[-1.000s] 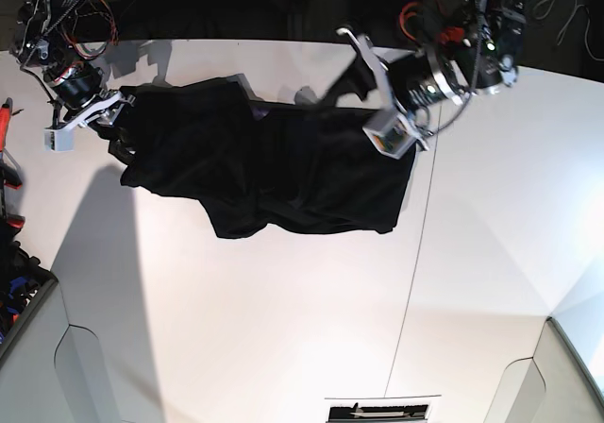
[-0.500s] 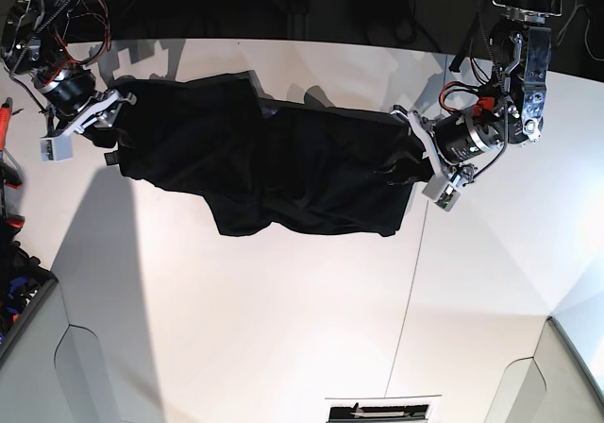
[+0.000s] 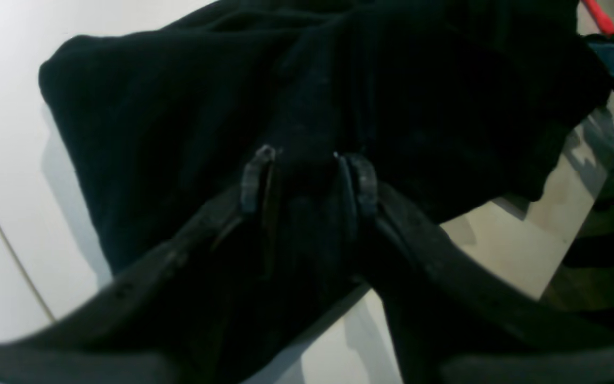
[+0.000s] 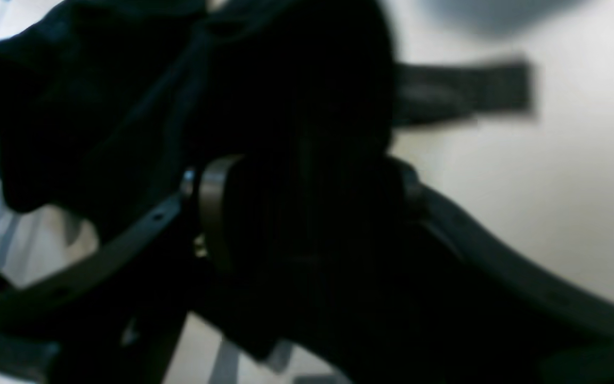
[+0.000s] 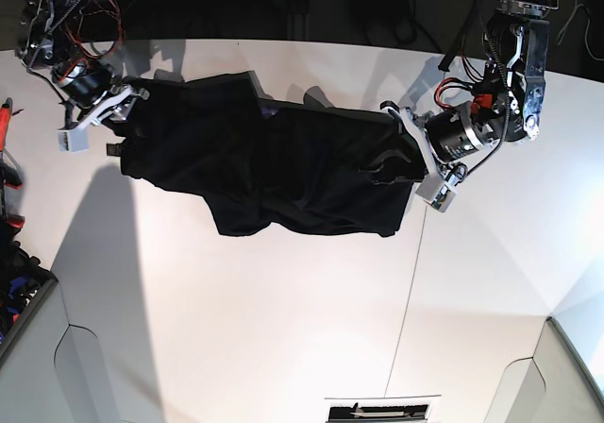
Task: Layout the t-shirt on the table in an organized manner, then fold the t-shirt properly
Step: 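Lift the folded shirt with both grippers and fold it toward the right gripper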
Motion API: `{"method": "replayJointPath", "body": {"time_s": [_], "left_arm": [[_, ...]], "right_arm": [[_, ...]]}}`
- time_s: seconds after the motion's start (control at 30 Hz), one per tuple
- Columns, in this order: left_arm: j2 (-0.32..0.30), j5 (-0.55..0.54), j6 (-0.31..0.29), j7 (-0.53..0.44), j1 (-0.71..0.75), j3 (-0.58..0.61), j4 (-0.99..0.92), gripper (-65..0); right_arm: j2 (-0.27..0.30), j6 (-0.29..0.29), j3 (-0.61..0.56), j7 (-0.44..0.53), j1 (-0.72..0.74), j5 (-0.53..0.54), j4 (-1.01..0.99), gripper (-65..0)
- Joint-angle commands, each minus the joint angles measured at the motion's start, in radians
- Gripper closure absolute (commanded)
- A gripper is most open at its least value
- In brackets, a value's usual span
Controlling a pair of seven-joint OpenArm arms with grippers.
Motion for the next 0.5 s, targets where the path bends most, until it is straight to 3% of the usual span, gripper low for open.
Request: {"method": "replayJointPath", "body": {"time_s": [0.0, 0.1, 0.17, 0.3, 0.47], "left_arm": [[-0.008, -0.002, -0.009, -0.021, -0.013, -0.004, 0.008, -21.5], [-0.008, 0.054, -0.009, -0.042, -0.014, -0.004, -0.039, -21.5], [-0.008, 0.068, -0.009, -0.071, -0.016, -0.004, -0.081, -21.5], [-0.002, 0.093, -0.009, -0.126, -0.038, 0.015, -0.16, -21.5], [0.045, 0.211, -0.009, -0.169, -0.181, 0.156, -0.319, -21.5]], "right_arm": [[0.009, 0.004, -0.016, -0.011, 0.003, 0.0, 0.008, -25.4], [0.008, 0.004, -0.072, -0.026, 0.003, 0.0, 0.008, -8.8], [0.002, 0.003, -0.105, -0.027, 0.003, 0.0, 0.014, -2.9], [-0.076, 0.004, -0.119, -0.087, -0.013, 0.041, 0.058, -2.2], [-0.185, 0.007, -0.119, -0.087, -0.068, 0.056, 0.129, -0.6]]}}
